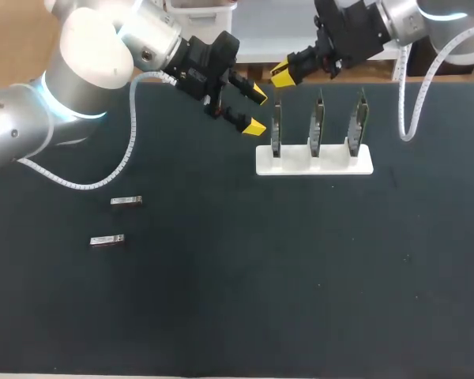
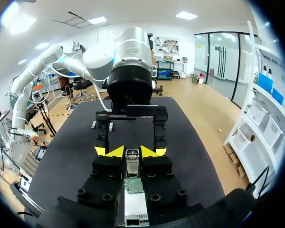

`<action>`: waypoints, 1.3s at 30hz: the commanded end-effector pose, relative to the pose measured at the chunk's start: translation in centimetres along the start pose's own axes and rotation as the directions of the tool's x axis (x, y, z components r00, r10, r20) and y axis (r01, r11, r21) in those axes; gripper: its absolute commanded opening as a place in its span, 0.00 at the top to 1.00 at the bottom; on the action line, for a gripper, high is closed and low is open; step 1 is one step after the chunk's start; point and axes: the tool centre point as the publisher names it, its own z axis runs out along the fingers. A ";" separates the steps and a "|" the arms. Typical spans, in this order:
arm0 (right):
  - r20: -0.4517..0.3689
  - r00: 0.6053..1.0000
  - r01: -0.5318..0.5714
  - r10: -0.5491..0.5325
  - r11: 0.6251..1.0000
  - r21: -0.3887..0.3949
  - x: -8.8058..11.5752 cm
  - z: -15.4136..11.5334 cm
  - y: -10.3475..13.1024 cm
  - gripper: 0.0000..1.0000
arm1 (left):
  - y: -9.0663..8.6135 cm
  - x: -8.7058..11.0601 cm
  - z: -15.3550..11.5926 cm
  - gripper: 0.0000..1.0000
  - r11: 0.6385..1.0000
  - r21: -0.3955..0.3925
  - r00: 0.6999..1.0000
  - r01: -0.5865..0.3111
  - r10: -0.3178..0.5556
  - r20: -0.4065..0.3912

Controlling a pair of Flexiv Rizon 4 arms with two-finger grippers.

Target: Pick up the optical module with the left hand, and insert it into the network port with the right hand.

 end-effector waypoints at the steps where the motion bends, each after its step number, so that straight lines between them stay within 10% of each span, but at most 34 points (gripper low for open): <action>1: 0.002 1.000 -0.005 0.005 1.000 0.009 0.1 0.0 0.3 1.00 | 0.2 -0.1 0.0 0.00 1.000 0.004 1.000 0.003 -0.003 -0.006; 39: -0.007 1.000 0.008 -0.008 1.000 -0.011 0.0 0.0 0.4 1.00 | 0.2 -0.1 0.0 0.00 1.000 0.004 1.000 0.003 -0.003 -0.006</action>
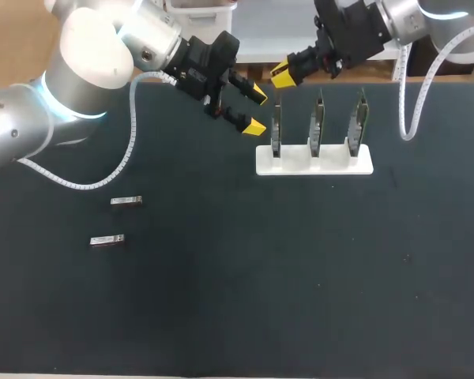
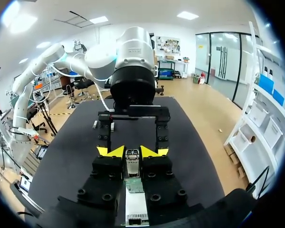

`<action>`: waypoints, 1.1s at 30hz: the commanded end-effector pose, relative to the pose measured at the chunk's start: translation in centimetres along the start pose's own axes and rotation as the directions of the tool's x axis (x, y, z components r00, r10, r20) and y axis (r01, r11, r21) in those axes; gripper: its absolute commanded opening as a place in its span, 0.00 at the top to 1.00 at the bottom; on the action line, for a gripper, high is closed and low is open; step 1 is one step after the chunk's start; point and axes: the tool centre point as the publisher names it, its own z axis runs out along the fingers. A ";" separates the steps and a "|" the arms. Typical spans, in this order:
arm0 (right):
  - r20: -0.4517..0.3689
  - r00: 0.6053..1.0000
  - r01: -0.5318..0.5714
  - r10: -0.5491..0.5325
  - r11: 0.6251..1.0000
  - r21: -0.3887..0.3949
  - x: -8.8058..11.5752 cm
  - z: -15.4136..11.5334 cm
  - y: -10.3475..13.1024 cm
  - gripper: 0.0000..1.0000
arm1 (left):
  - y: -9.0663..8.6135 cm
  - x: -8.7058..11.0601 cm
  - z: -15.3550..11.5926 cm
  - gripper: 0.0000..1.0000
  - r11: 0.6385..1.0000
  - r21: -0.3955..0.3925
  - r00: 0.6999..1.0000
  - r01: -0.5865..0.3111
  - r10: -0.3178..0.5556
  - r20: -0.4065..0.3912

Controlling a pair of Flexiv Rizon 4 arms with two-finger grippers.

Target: Pick up the optical module with the left hand, and insert it into the network port with the right hand.

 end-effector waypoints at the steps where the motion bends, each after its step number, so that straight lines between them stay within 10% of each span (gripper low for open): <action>1: -0.003 1.000 -0.005 0.005 1.000 -0.001 0.2 0.1 0.0 1.00 | 0.2 -0.1 0.0 0.00 1.000 0.004 1.000 0.003 -0.003 -0.006; 33: -0.001 1.000 -0.004 0.004 1.000 -0.001 0.2 0.4 0.2 1.00 | 0.2 -0.1 0.0 0.00 1.000 0.004 1.000 0.003 -0.003 -0.006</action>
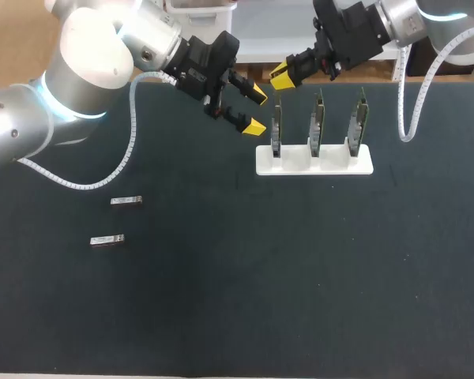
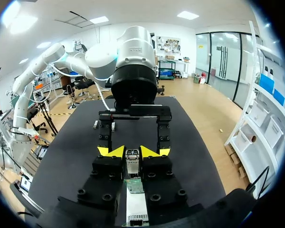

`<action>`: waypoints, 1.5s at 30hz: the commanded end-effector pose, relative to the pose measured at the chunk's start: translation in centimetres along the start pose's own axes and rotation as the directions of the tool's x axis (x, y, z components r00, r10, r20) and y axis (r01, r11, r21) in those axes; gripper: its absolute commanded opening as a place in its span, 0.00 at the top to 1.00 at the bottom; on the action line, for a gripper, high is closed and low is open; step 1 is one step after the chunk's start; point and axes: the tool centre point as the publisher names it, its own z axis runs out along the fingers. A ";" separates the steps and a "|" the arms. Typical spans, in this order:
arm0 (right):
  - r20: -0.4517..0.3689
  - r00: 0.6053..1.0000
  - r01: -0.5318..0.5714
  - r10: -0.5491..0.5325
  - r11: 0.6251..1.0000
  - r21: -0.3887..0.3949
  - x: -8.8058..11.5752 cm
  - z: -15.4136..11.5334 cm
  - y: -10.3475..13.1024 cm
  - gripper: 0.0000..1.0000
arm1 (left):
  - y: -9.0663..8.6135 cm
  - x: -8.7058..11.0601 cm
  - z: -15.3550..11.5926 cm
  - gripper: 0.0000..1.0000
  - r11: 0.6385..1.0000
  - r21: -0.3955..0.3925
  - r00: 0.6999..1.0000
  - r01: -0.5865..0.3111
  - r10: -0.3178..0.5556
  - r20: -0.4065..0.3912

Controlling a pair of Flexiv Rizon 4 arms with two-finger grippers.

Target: Pick up the optical module with the left hand, and insert it into the network port with the right hand.

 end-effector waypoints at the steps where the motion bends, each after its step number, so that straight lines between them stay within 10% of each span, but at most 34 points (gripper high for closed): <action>1: -0.002 1.000 -0.004 0.004 1.000 0.003 0.2 0.2 0.0 1.00 | 0.2 -0.1 0.0 0.00 1.000 0.004 1.000 0.003 -0.003 -0.006; 45: -0.018 1.000 0.014 -0.014 1.000 -0.014 0.3 0.2 0.0 1.00 | 0.2 -0.1 0.0 0.00 1.000 0.004 1.000 0.003 -0.003 -0.006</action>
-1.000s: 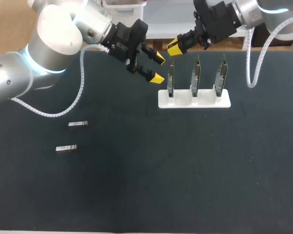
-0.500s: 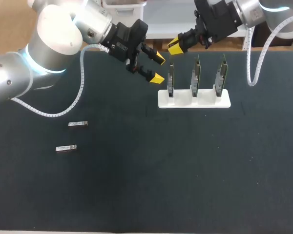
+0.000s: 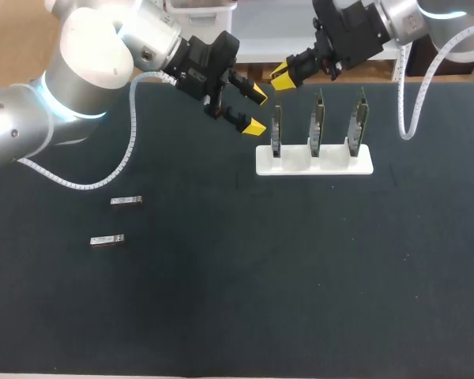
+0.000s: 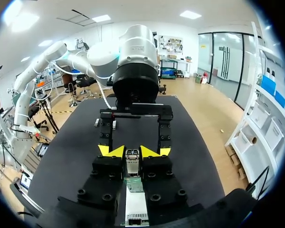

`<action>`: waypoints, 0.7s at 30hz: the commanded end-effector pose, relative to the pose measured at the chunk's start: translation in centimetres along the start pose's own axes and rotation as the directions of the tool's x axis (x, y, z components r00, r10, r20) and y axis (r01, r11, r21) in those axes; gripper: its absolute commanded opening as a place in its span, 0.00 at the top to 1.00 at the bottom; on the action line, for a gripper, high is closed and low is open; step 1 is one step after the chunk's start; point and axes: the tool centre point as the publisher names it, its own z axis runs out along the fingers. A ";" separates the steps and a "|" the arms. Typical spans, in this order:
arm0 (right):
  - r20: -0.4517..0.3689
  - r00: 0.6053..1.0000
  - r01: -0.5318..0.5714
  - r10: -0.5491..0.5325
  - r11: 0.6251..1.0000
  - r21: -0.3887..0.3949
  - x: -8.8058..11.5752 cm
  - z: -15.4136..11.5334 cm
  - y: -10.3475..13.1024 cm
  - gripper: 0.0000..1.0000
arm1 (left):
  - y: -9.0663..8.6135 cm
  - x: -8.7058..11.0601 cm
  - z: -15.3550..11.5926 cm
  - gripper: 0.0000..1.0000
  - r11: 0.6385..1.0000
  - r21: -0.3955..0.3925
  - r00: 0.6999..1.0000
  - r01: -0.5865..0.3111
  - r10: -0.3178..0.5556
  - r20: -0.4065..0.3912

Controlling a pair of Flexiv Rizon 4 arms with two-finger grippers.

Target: Pick up the optical module with the left hand, and insert it into the network port with the right hand.

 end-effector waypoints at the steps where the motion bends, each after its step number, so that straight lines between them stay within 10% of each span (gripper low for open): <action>1: -0.005 1.000 -0.004 0.004 1.000 0.000 0.2 0.2 0.0 1.00 | 0.2 -0.1 0.0 0.00 1.000 0.004 1.000 0.003 -0.003 -0.006; 21: 0.010 1.000 0.012 -0.013 1.000 0.017 -0.2 -0.1 0.1 1.00 | 0.2 -0.1 0.0 0.00 1.000 0.004 1.000 0.003 -0.003 -0.006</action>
